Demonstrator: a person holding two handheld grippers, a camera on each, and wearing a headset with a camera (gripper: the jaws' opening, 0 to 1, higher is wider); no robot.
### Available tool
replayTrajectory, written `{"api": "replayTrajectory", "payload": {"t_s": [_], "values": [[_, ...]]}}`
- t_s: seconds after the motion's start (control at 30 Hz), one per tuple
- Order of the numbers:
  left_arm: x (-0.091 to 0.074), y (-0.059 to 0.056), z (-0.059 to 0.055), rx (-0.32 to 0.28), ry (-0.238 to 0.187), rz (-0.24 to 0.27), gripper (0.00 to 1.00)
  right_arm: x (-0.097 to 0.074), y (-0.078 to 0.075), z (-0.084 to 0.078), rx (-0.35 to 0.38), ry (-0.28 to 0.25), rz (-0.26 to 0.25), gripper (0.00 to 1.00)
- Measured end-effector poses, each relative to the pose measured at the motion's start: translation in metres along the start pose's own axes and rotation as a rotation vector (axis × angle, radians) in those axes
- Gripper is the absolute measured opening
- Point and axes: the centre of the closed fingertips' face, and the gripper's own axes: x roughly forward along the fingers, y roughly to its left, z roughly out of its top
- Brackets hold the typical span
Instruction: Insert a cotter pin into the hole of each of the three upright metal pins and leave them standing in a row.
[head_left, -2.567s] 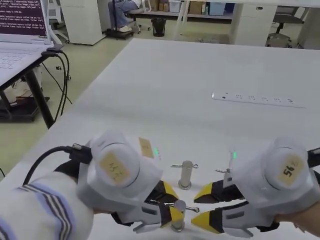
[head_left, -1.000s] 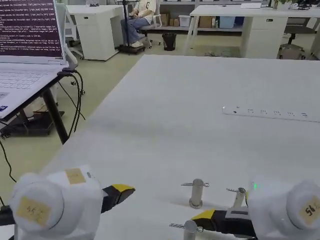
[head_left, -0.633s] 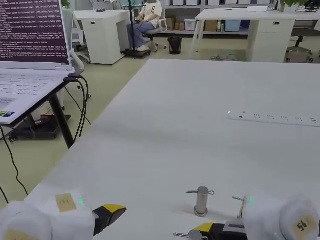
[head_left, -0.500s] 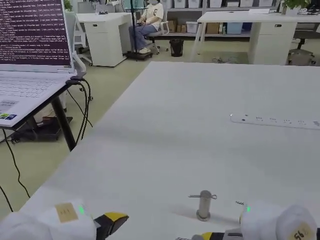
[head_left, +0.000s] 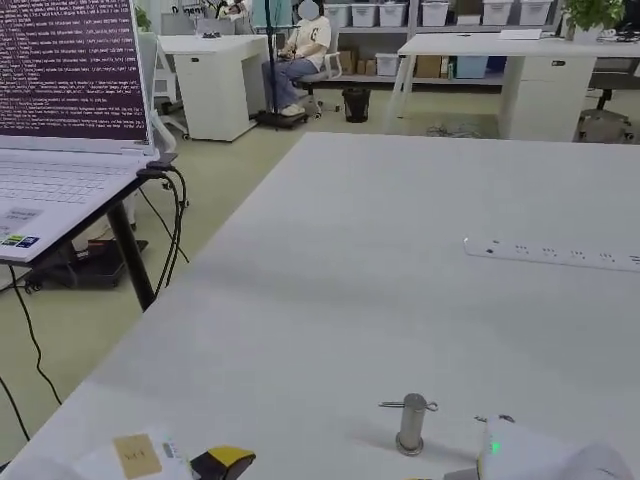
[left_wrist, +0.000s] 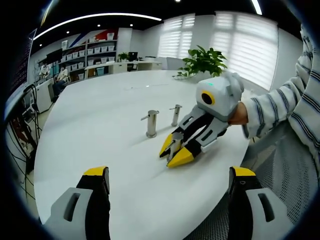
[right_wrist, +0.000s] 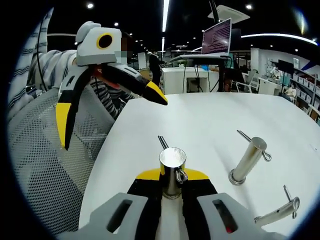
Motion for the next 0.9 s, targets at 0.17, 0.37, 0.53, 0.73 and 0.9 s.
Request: {"api": "replayTrajectory", "payload": {"t_s": [0.17,0.37,0.53,0.73,0.9], "values": [[0.001,-0.002,0.0,-0.007,-0.004,-0.001,0.99,-0.005,0.008,0.0,0.034,-0.004,0.02,0.09],[0.003,-0.01,-0.005,-0.012,0.009,-0.016,0.99,-0.027,0.017,-0.002,0.02,-0.005,0.022,0.09],[0.005,-0.014,-0.01,-0.009,0.033,-0.03,0.99,-0.059,0.013,-0.008,0.01,0.002,-0.017,0.09],[0.006,-0.016,-0.01,-0.01,0.038,-0.033,0.99,-0.096,-0.007,-0.021,0.027,0.019,-0.099,0.09],[0.007,-0.015,-0.008,-0.044,0.026,-0.023,0.99,-0.121,-0.031,-0.032,0.083,0.012,-0.189,0.09]]}}
